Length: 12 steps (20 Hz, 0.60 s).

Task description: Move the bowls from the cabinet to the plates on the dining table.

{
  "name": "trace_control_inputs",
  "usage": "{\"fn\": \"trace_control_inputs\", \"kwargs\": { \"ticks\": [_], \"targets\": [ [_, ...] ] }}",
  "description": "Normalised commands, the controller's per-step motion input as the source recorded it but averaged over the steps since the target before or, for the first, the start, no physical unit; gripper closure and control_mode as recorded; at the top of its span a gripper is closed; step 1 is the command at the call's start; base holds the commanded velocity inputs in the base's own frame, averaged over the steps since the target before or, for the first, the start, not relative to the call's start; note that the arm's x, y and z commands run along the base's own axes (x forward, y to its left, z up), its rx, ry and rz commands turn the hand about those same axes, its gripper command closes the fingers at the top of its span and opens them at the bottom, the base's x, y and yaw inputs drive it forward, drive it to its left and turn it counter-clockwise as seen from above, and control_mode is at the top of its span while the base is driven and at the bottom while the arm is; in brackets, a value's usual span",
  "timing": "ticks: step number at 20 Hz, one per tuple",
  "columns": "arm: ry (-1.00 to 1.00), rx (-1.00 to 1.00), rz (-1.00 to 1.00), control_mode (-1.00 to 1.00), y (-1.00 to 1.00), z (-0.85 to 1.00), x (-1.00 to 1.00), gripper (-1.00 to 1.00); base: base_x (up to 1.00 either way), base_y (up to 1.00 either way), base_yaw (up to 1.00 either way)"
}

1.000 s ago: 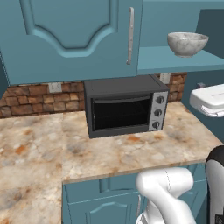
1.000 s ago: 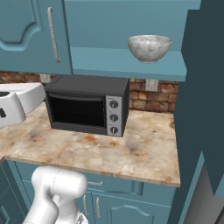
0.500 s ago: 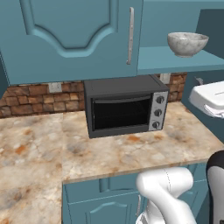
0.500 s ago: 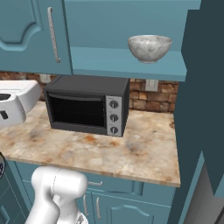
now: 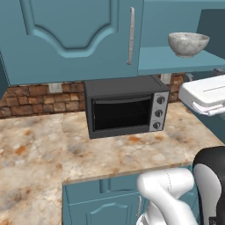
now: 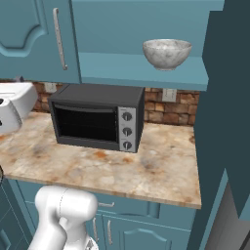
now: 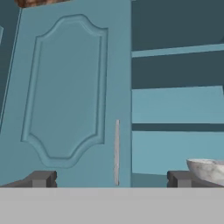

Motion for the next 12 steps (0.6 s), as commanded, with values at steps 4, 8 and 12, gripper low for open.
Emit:
{"fn": "trace_control_inputs", "kwargs": {
  "ticks": [4, 8, 12],
  "targets": [
    [0.0, 0.0, 0.0, -1.0, 0.05, 0.0, 0.29, -1.0, 0.0, 0.0, 0.0],
    [0.0, 0.0, 0.0, -1.0, 0.05, 0.0, 0.32, -1.0, 0.0, 0.0, 0.0],
    [0.0, 0.0, 0.0, -1.0, 0.09, 0.0, 0.29, -1.0, 0.0, 0.0, 0.0]
  ]
}}
